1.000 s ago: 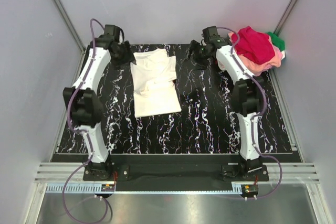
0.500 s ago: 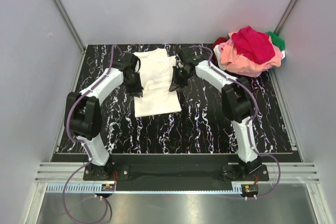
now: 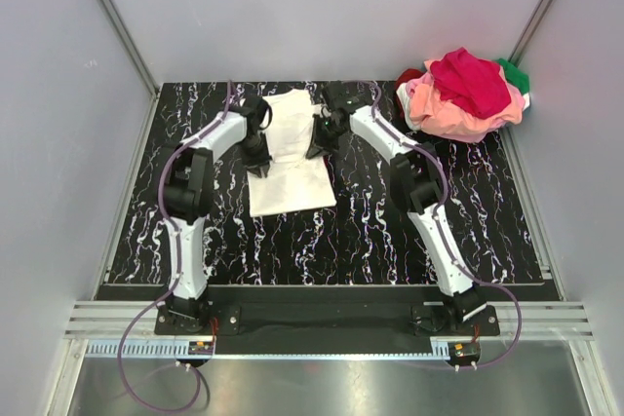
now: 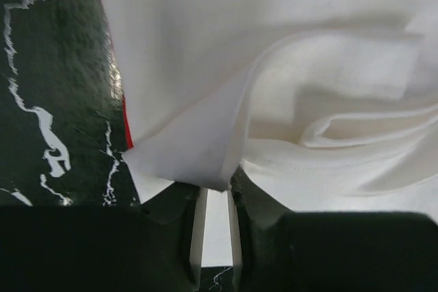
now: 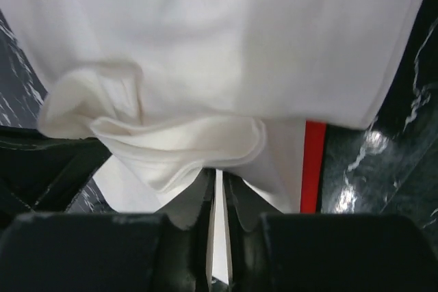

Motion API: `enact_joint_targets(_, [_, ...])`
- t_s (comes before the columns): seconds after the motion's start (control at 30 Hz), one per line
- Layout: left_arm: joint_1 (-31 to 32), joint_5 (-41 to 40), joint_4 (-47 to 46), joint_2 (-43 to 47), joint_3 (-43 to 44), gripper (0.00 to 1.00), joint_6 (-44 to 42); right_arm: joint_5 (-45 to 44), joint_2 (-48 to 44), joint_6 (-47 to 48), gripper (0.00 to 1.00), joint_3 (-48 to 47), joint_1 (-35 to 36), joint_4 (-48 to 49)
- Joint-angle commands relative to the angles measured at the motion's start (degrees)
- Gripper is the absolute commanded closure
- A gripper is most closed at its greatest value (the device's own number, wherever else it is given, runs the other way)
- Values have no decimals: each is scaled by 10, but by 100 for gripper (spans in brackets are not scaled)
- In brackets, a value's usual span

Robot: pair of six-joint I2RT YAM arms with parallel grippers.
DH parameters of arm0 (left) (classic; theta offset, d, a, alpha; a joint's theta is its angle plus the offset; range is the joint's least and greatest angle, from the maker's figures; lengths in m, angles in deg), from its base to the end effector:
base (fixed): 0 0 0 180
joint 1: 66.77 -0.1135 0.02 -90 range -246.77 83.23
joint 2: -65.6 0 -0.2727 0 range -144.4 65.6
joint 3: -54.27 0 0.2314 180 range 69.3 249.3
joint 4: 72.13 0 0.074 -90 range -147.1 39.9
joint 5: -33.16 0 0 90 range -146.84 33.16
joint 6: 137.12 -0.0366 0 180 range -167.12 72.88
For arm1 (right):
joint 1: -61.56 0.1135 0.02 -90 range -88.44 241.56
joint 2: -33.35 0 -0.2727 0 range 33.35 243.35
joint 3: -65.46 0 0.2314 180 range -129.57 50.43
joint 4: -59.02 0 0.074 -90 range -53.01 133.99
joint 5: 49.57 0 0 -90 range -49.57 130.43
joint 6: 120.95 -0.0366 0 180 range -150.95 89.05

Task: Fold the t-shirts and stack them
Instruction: Fold the tshirt

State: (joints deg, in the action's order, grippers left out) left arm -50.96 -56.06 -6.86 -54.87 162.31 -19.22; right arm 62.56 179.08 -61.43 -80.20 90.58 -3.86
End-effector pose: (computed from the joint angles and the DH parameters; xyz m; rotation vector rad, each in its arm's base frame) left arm 0.3923 -0.1116 0.1907 -0.3079 2.9282 -0.1367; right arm 0.4531 0.2671 0.1707 -0.0964 2.8112 0.8124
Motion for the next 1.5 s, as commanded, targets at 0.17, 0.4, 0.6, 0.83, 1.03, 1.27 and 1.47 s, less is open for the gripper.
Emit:
enact_joint_targets(0.17, [-89, -26, 122, -128, 342, 63, -30, 9, 42, -72, 74, -160, -89, -11])
enact_joint_targets(0.4, [-90, -29, 38, 62, 165, 18, -34, -17, -168, -47, 25, 173, -92, 86])
enact_joint_targets(0.6, [-86, 37, -44, 251, -154, 18, 21, 15, -345, -80, 19, 466, -71, 191])
enact_joint_targets(0.83, [-69, 81, -133, 391, -368, 19, 77, 20, -397, -108, 20, 602, -12, 244])
enact_joint_targets(1.03, [-54, 85, -194, 389, -442, 21, 107, 23, -352, -113, 26, 608, -10, 275])
enact_joint_targets(1.27, [-53, 87, -222, 360, -453, 24, 109, 30, -315, -113, 35, 598, -9, 290])
enact_joint_targets(1.47, [-40, 89, -251, 344, -477, 30, 122, 31, -302, -116, 58, 596, -6, 305])
